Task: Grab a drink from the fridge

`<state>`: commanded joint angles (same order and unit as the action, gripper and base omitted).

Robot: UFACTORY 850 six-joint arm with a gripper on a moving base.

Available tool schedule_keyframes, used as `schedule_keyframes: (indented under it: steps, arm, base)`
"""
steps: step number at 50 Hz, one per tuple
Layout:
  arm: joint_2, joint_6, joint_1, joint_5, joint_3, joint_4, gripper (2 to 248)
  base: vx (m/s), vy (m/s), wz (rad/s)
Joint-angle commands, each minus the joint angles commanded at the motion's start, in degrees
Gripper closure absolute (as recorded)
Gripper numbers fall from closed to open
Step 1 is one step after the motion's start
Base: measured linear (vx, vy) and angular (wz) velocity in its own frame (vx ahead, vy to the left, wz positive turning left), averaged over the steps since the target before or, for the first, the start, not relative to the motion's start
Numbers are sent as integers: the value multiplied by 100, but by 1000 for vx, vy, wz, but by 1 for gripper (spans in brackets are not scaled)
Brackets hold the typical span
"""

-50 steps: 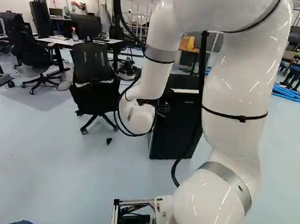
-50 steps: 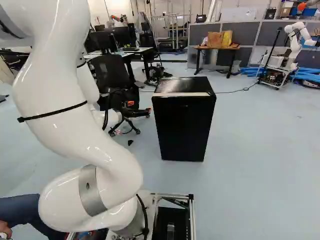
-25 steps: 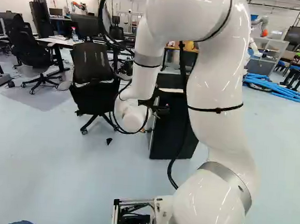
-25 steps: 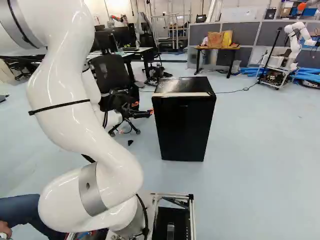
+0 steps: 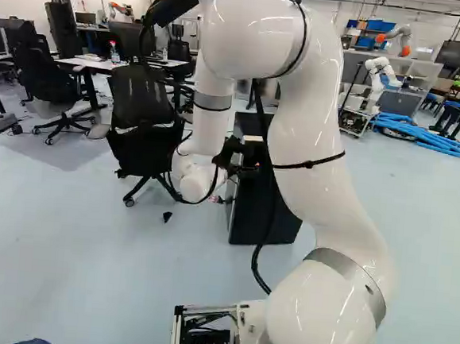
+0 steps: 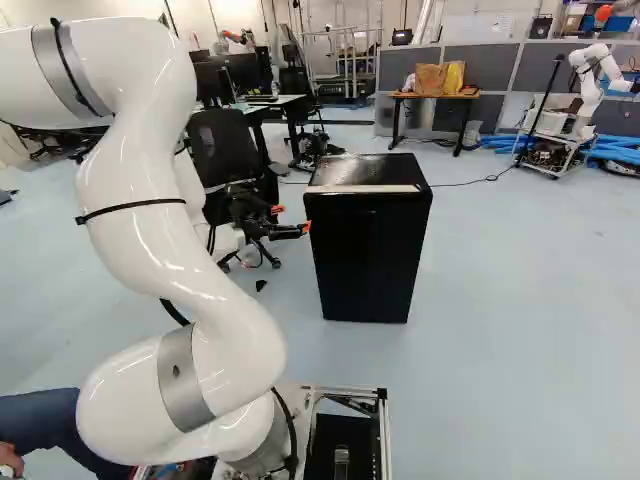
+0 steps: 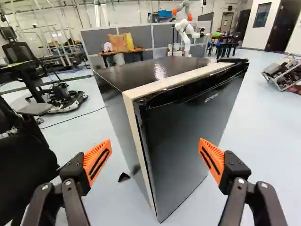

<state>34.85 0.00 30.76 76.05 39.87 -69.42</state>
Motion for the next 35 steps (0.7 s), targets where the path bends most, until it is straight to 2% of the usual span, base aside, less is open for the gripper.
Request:
schedule_keyframes:
  steps: [15, 35]
  arm:
    - [154, 0, -53, 89, 279, -402, 3]
    - [345, 0, -173, 89, 632, -425, 3]
  base:
    - [0, 0, 0]
    - [0, 0, 0]
